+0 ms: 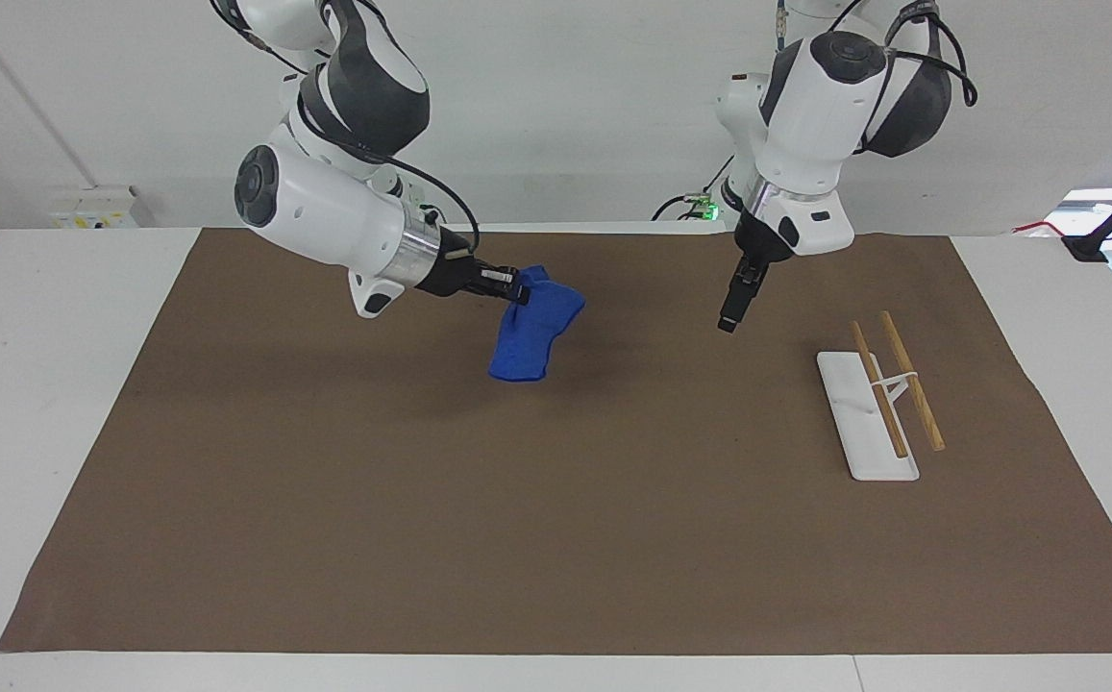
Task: Right arm passes towel to left arm to hang
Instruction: 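Lift the towel with the right gripper while the left gripper approaches, then grasp the towel with the left gripper beside the right gripper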
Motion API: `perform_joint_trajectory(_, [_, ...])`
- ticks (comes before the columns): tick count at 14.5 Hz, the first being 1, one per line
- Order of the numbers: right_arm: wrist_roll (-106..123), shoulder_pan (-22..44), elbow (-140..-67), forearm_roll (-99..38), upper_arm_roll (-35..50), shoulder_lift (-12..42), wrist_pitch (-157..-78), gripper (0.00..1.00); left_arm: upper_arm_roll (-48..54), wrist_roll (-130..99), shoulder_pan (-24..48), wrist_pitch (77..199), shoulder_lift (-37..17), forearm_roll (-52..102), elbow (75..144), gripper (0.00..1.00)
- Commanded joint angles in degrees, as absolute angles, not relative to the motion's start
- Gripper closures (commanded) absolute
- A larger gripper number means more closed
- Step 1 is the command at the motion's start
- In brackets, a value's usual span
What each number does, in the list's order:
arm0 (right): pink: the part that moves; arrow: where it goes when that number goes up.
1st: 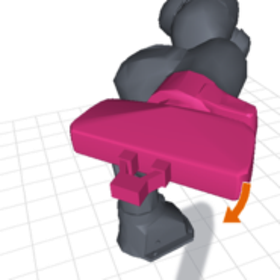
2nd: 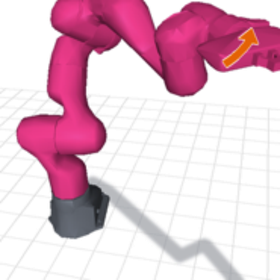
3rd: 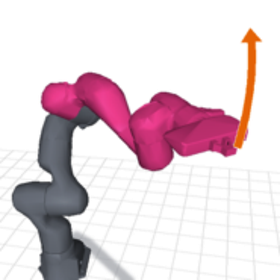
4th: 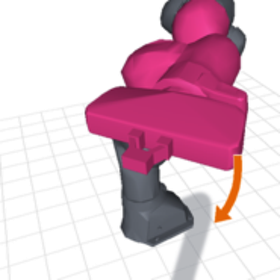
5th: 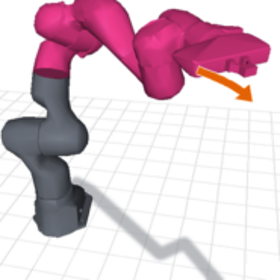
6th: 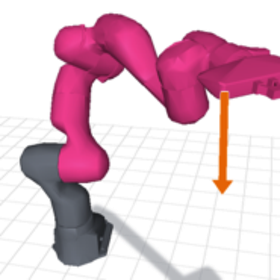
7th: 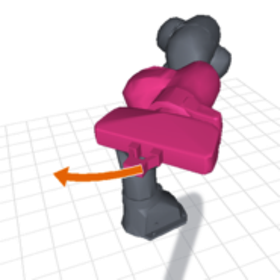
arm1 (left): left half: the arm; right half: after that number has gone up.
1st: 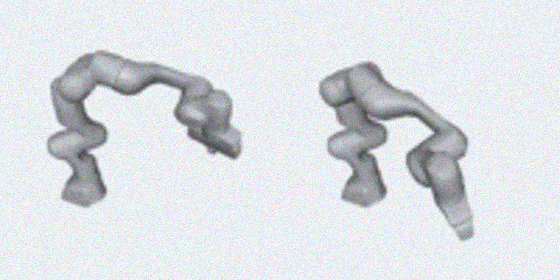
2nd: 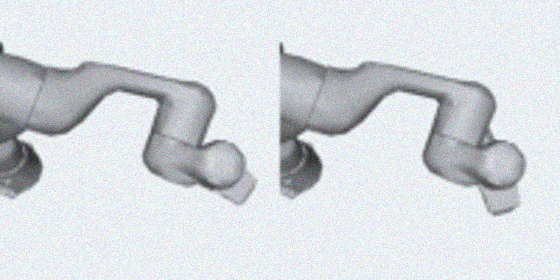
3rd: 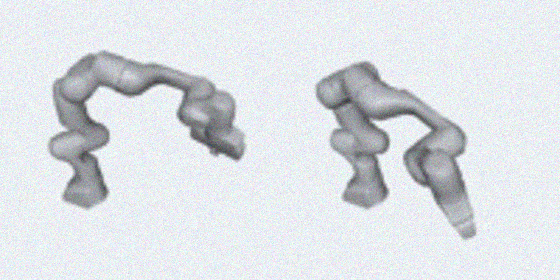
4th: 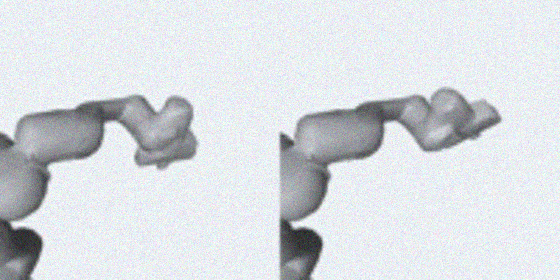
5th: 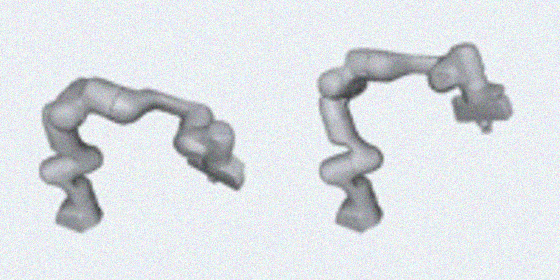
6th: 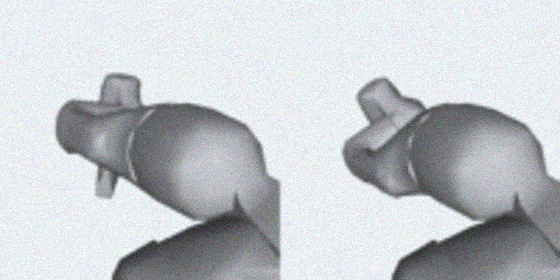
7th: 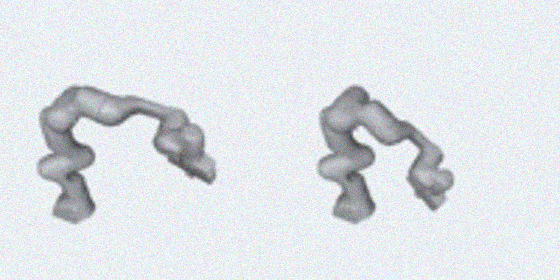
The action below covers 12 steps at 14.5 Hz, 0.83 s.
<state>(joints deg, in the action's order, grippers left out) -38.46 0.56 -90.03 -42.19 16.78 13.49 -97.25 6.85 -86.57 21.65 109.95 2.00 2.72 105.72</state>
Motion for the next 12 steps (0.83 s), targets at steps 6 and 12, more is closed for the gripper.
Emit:
perform_joint_trajectory(6, [-49.9,4.5,-92.2,-50.4,17.1,12.7,-106.3,1.0,6.0,-102.8,29.4,116.6,1.8,8.7,109.2,0.03])
perform_joint_trajectory(12, [-54.1,6.4,-92.6,-50.4,17.1,12.7,-110.0,1.0,5.9,-101.8,31.3,116.5,2.1,8.7,110.6,0.18])
